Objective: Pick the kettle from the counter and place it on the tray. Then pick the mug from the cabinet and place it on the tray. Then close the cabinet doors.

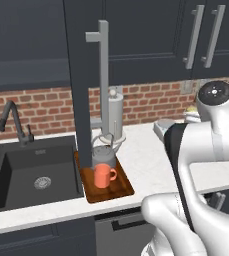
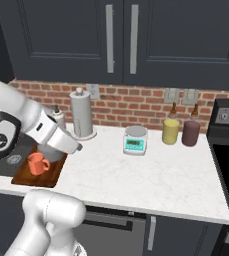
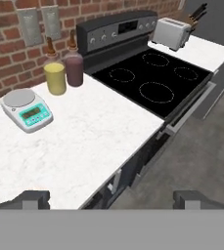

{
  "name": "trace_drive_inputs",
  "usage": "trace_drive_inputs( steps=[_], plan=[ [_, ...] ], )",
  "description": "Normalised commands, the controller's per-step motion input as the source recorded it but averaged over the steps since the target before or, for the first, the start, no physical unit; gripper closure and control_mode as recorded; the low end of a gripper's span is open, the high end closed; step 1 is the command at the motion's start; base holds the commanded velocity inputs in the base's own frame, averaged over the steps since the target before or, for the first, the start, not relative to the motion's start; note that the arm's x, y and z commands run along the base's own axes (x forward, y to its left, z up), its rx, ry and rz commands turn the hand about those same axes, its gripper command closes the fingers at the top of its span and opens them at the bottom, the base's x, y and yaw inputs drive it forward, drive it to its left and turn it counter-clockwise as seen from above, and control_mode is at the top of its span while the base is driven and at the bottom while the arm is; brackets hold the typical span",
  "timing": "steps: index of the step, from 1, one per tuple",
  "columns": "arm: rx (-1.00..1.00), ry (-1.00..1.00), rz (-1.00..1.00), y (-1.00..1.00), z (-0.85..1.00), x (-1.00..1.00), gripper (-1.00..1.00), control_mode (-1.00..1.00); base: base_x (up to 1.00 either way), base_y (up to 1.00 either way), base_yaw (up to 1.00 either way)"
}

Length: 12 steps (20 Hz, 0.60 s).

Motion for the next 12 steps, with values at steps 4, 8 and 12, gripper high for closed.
trace_drive_inputs(
  steps=[4,8,12],
  plan=[
    [0.0,0.0,0.0,0.0,0.0,0.0,-1.0,1.0,-0.93,0.21,0.0],
    [0.0,0.0,0.0,0.0,0.0,0.0,-1.0,1.0,-1.0,0.47,0.02],
    [0.0,0.0,0.0,0.0,0.0,0.0,-1.0,1.0,-1.0,0.87,0.11]
  ],
)
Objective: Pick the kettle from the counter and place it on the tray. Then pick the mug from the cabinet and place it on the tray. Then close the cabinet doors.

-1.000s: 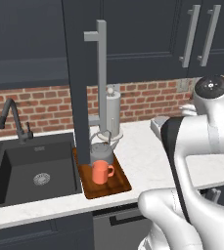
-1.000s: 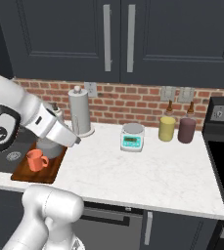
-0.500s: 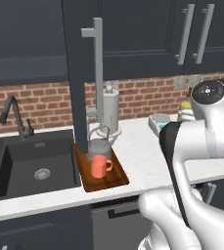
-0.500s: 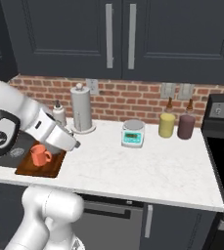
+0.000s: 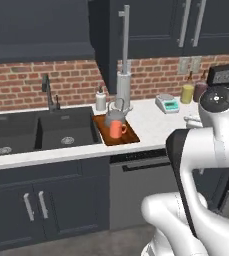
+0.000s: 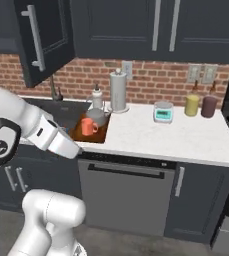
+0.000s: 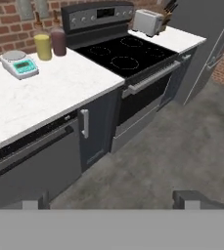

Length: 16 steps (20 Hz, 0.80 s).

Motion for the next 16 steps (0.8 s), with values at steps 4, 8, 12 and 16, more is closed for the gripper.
trace_drive_inputs(
  steps=[4,8,12,16],
  plan=[
    [0.0,0.0,0.0,0.0,0.0,0.0,-1.0,1.0,-0.83,1.0,0.12],
    [0.0,0.0,0.0,0.0,0.0,0.0,-1.0,1.0,-0.45,1.0,0.07],
    [0.0,0.0,0.0,0.0,0.0,0.0,-1.0,1.0,0.04,0.98,0.0],
    [0.0,0.0,0.0,0.0,0.0,0.0,-1.0,1.0,0.39,0.98,0.0]
  ],
)
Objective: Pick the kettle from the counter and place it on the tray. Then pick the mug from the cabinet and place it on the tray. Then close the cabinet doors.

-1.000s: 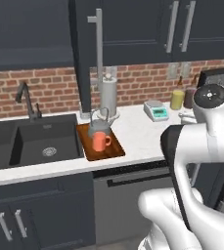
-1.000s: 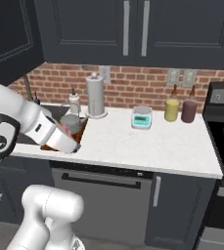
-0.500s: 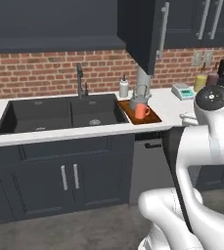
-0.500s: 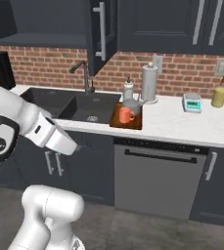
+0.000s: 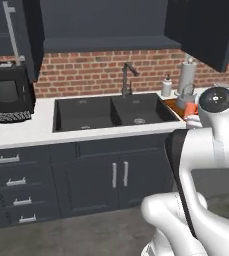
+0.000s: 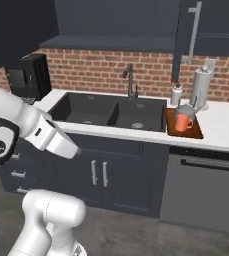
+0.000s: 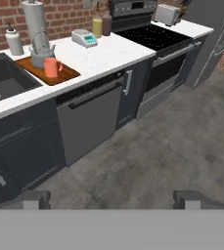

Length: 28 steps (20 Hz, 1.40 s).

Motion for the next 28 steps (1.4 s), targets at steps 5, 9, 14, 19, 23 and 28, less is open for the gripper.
trace_drive_inputs(
  steps=[5,9,14,19,23,28],
  plan=[
    [0.0,0.0,0.0,0.0,0.0,0.0,-1.0,1.0,0.51,0.7,0.0],
    [0.0,0.0,0.0,0.0,0.0,0.0,-1.0,1.0,0.59,0.05,0.0],
    [0.0,0.0,0.0,0.0,0.0,0.0,-1.0,1.0,0.58,-0.15,0.0],
    [0.0,0.0,0.0,0.0,0.0,0.0,-1.0,1.0,0.41,-0.31,0.0],
    [0.0,0.0,0.0,0.0,0.0,0.0,-1.0,1.0,0.26,-0.38,-0.01],
    [0.0,0.0,0.0,0.0,0.0,0.0,-1.0,1.0,0.22,-0.32,-0.05]
  ],
)
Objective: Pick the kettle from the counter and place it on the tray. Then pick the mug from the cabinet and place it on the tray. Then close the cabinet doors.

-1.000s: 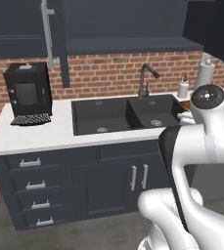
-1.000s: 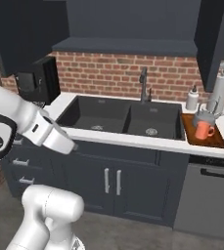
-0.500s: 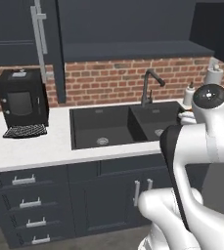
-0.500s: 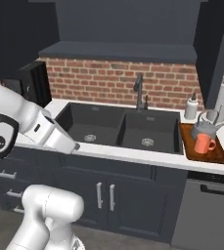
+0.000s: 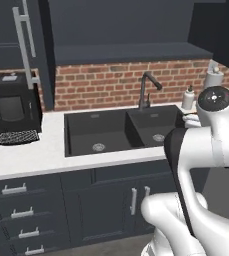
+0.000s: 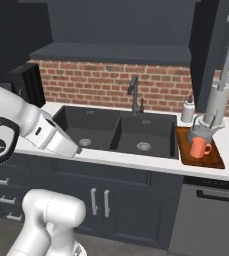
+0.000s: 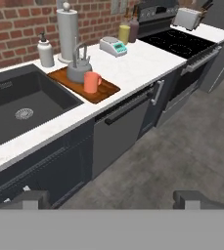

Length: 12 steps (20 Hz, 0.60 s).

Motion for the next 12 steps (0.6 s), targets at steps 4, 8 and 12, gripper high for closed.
trace_drive_inputs(
  steps=[4,8,12],
  plan=[
    [0.0,0.0,0.0,0.0,0.0,0.0,-1.0,1.0,0.25,-0.25,-0.04],
    [0.0,0.0,0.0,0.0,0.0,0.0,-1.0,1.0,0.31,-0.17,-0.01],
    [0.0,0.0,0.0,0.0,0.0,0.0,-1.0,1.0,0.38,-0.21,0.0]
  ],
)
